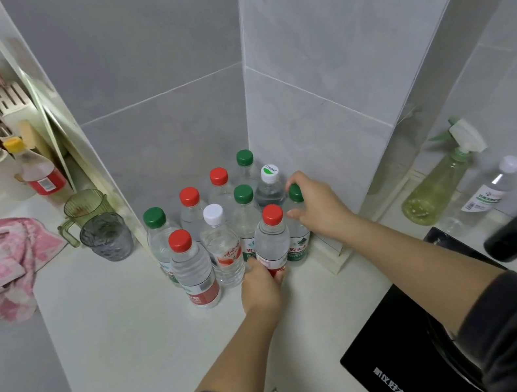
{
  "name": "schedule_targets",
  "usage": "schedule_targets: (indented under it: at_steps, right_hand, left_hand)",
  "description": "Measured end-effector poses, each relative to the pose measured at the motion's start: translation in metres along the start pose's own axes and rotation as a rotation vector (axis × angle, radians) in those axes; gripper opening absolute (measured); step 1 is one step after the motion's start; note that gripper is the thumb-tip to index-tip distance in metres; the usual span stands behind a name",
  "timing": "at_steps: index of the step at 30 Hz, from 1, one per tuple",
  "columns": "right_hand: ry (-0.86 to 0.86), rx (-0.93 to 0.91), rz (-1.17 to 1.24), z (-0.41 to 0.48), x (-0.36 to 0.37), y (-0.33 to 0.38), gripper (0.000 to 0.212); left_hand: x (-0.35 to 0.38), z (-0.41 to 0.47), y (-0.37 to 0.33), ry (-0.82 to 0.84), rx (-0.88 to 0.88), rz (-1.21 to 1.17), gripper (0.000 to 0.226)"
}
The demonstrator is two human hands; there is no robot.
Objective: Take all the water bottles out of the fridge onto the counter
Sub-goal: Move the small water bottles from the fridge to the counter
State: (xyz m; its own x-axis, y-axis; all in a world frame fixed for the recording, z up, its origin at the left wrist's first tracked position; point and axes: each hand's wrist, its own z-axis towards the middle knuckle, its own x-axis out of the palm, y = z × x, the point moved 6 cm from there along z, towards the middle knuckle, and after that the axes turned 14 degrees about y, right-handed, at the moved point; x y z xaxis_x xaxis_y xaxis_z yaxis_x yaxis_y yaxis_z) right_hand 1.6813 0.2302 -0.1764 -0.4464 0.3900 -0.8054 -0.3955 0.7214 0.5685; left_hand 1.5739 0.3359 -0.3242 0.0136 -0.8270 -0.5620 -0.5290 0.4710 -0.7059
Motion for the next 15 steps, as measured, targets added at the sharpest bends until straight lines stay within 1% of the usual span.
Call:
schedule_targets:
  at_steps: [12,15]
  right_hand:
    - [-0.022,-0.002,0.008,-0.0080,0.0030,0.0003,0.036]
    - [-0.032,-0.009,-0.008,-0.0101,0.0050,-0.0021,0.039]
  left_hand:
    - [-0.0035,-0.0015,-0.0021,0.048,-0.004,-0.007,0.047]
    - [-0.0043,-0.0021,-0.0013,0.060,-0.008,0.007,0.047]
